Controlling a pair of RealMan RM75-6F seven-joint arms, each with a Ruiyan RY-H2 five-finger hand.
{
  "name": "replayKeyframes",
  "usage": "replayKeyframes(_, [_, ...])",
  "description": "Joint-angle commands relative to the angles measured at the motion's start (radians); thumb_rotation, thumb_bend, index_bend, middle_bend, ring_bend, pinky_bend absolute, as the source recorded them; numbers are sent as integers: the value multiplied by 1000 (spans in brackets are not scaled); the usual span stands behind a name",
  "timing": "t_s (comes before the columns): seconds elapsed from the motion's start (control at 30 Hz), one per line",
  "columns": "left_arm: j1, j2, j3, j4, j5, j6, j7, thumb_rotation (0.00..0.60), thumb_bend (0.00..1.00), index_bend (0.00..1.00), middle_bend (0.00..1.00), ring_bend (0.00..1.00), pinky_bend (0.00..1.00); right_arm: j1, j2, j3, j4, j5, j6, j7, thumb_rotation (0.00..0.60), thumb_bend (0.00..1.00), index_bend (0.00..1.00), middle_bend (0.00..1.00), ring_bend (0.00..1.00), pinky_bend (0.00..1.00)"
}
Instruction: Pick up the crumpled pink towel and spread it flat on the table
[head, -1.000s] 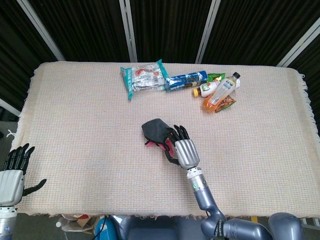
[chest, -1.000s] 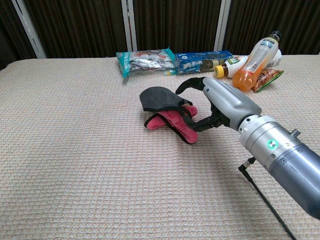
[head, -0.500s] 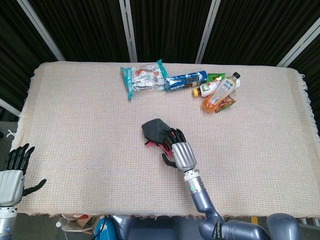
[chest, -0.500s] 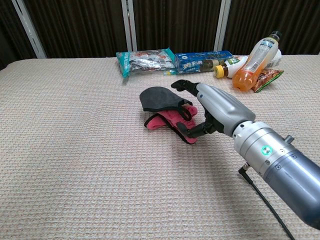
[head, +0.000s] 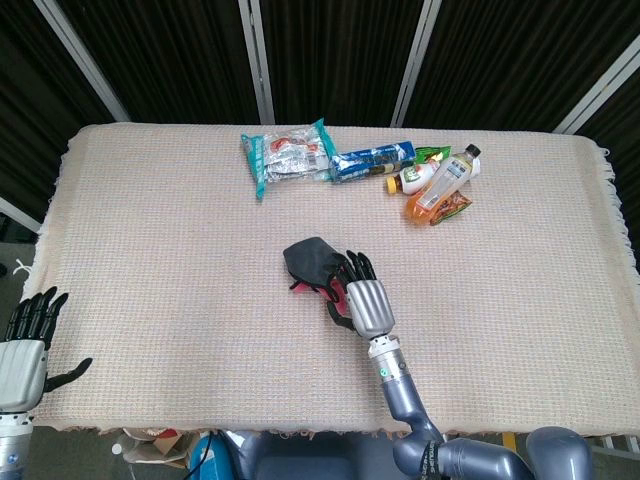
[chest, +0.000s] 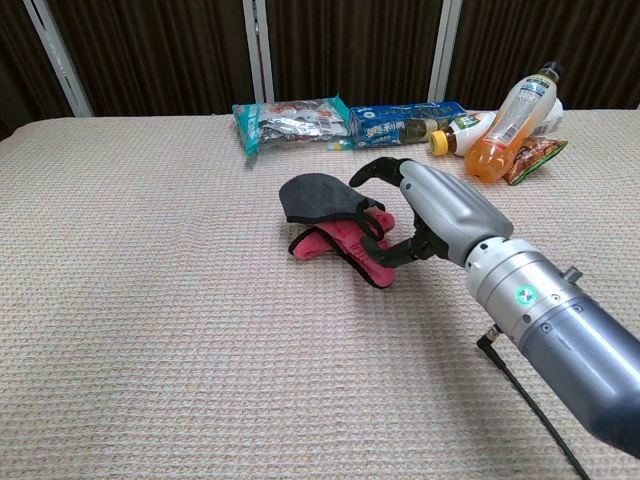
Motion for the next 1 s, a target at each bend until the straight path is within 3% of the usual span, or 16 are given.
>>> replayKeyframes(0.03, [-1,-1,0,0,1,-1,1,600,42,0,0,0,0,2,-15,7,28,1,7,3,600,402,246,131,21,40])
replayKeyframes(0.57, [-3,-5,2,1,2,-6,5,600,43,0,0,0,0,12,-49,21,31,3,13,-11,600,402,248,131,21,40])
replayKeyframes(0.73, [0,-2,1,0,-2,-4,-2,600,45,0,0,0,0,27,-73,44,71,-5,33,-13,600,402,361,155,37,40])
replayKeyframes(1.0, [-1,-1,1,-1,0,-2,-4,600,47,0,0,0,0,43,-114,52,148,-9,36,-1,600,402,388,174,49,40])
